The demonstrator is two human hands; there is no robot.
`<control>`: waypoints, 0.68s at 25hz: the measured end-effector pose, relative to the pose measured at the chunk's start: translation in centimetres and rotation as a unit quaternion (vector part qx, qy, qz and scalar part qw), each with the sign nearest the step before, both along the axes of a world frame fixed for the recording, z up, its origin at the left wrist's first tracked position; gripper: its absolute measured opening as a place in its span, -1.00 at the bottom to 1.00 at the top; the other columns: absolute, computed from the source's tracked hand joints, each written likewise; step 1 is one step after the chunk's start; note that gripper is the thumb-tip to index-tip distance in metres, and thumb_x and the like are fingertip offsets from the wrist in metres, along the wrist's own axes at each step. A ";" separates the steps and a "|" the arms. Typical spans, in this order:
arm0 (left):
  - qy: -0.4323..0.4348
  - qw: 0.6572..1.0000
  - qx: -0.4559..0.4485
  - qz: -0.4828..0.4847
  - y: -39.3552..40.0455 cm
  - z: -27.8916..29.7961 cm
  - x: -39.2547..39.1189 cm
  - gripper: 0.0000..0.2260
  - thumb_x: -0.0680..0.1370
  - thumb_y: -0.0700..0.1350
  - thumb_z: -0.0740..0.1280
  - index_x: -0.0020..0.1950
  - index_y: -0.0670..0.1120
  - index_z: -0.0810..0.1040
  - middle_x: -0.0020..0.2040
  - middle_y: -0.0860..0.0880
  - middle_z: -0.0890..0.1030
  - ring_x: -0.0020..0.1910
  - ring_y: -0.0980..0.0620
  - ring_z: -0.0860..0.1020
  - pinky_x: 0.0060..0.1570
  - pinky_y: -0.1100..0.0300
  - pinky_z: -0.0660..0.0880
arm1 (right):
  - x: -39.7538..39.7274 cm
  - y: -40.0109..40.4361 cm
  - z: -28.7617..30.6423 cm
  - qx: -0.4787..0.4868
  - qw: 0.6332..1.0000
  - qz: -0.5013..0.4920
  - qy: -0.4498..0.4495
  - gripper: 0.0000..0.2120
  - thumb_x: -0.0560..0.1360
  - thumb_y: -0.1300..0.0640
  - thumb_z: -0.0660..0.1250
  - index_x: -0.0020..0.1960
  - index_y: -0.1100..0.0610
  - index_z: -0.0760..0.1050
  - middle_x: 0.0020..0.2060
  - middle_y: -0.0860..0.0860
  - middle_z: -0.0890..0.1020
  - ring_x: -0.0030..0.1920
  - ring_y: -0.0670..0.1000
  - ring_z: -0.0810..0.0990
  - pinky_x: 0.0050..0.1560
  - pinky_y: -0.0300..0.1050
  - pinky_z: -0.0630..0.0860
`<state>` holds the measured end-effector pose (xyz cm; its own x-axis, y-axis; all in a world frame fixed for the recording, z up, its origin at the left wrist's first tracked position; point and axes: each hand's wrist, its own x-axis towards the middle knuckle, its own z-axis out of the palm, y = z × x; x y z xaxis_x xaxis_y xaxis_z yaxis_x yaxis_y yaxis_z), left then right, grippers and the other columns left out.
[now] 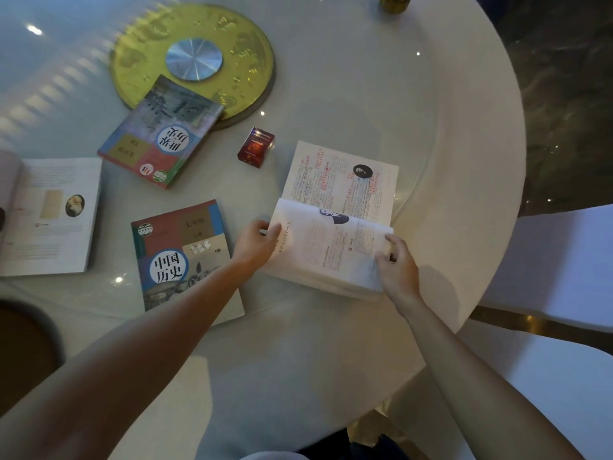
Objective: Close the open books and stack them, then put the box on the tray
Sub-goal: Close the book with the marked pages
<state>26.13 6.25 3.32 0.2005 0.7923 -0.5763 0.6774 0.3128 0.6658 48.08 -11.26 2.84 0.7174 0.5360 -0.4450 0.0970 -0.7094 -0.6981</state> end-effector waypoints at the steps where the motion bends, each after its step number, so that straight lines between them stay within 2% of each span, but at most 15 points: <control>1: -0.004 1.000 -0.006 0.004 0.0 0.1 -0.3 -0.68 0.63 0.07 0.29 0.25 -0.11 0.59 0.08 -0.04 0.65 -0.16 0.09 0.58 -0.25 0.16 0.50 | 0.1 -0.1 0.1 0.003 1.000 0.000 0.003 -0.61 0.60 0.13 0.28 0.42 -0.02 0.45 -0.01 0.05 0.60 -0.10 0.02 0.55 -0.11 -0.10 0.47; 3: -0.021 0.999 -0.017 0.018 0.0 0.5 -0.9 -0.70 0.60 0.02 0.36 0.23 -0.14 0.60 0.07 -0.07 0.67 -0.12 0.03 0.63 -0.17 0.11 0.58 | 0.2 -0.3 0.1 0.015 1.000 0.004 0.016 -0.71 0.58 0.16 0.31 0.28 0.00 0.52 -0.12 -0.01 0.53 -0.14 0.01 0.53 -0.16 -0.12 0.45; 6: -0.038 0.998 -0.040 0.040 0.0 1.2 -2.2 -0.71 0.57 -0.06 0.43 0.26 -0.13 0.59 -0.06 -0.03 0.64 -0.19 0.09 0.61 -0.30 0.23 0.49 | 0.0 -0.5 0.7 0.039 0.997 -0.027 0.065 -0.91 0.55 0.20 0.37 0.02 0.05 0.58 -0.11 0.04 0.61 -0.12 0.05 0.56 -0.19 -0.09 0.46; 8: -0.045 0.996 -0.062 0.042 0.2 2.0 -3.3 -0.70 0.55 -0.10 0.45 0.27 -0.11 0.60 -0.07 -0.01 0.64 -0.23 0.12 0.61 -0.36 0.28 0.47 | -0.3 -0.7 1.2 0.051 0.993 -0.048 0.097 -0.94 0.53 0.24 0.39 -0.05 0.11 0.62 -0.13 0.02 0.63 -0.15 0.02 0.57 -0.21 -0.10 0.46; 11: -0.071 0.993 -0.078 0.052 0.7 2.9 -5.1 -0.66 0.51 -0.13 0.50 0.28 -0.10 0.62 0.04 -0.08 0.69 -0.21 0.09 0.65 -0.37 0.30 0.50 | -0.8 -0.8 2.4 0.069 0.982 -0.076 0.158 -0.87 0.48 0.30 0.35 -0.05 0.24 0.66 -0.24 0.05 0.66 -0.25 0.05 0.57 -0.32 -0.13 0.47; 13: -0.099 0.989 -0.078 0.070 1.2 3.6 -6.0 -0.65 0.49 -0.15 0.52 0.27 -0.08 0.63 0.04 -0.07 0.68 -0.18 0.05 0.67 -0.28 0.24 0.56 | -1.1 -0.7 3.2 0.088 0.972 -0.096 0.196 -0.80 0.45 0.34 0.28 -0.03 0.32 0.66 -0.33 0.05 0.66 -0.35 0.02 0.55 -0.41 -0.18 0.45; 15: -0.139 0.981 -0.096 0.095 1.9 4.3 -6.5 -0.64 0.49 -0.16 0.50 0.29 -0.08 0.63 0.14 -0.12 0.66 -0.11 -0.03 0.69 -0.18 0.16 0.63 | -1.2 -0.6 3.6 0.102 0.960 -0.103 0.241 -0.71 0.44 0.34 0.18 0.03 0.34 0.64 -0.38 0.01 0.67 -0.41 -0.03 0.55 -0.38 -0.14 0.42; 17: -0.215 0.959 -0.139 0.121 2.6 4.8 -6.3 -0.68 0.56 -0.14 0.44 0.31 -0.14 0.60 0.19 -0.21 0.66 -0.06 -0.09 0.72 -0.16 0.10 0.68 | -1.2 -0.5 3.6 0.123 0.944 -0.112 0.286 -0.58 0.42 0.33 0.09 0.12 0.30 0.63 -0.20 0.06 0.73 -0.26 0.03 0.62 -0.27 -0.06 0.47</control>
<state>19.85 8.83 8.12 0.2969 0.6729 -0.6775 0.2431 0.6329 0.7351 46.92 -11.77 6.47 0.5048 0.5370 -0.6758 -0.4791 -0.4769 -0.7369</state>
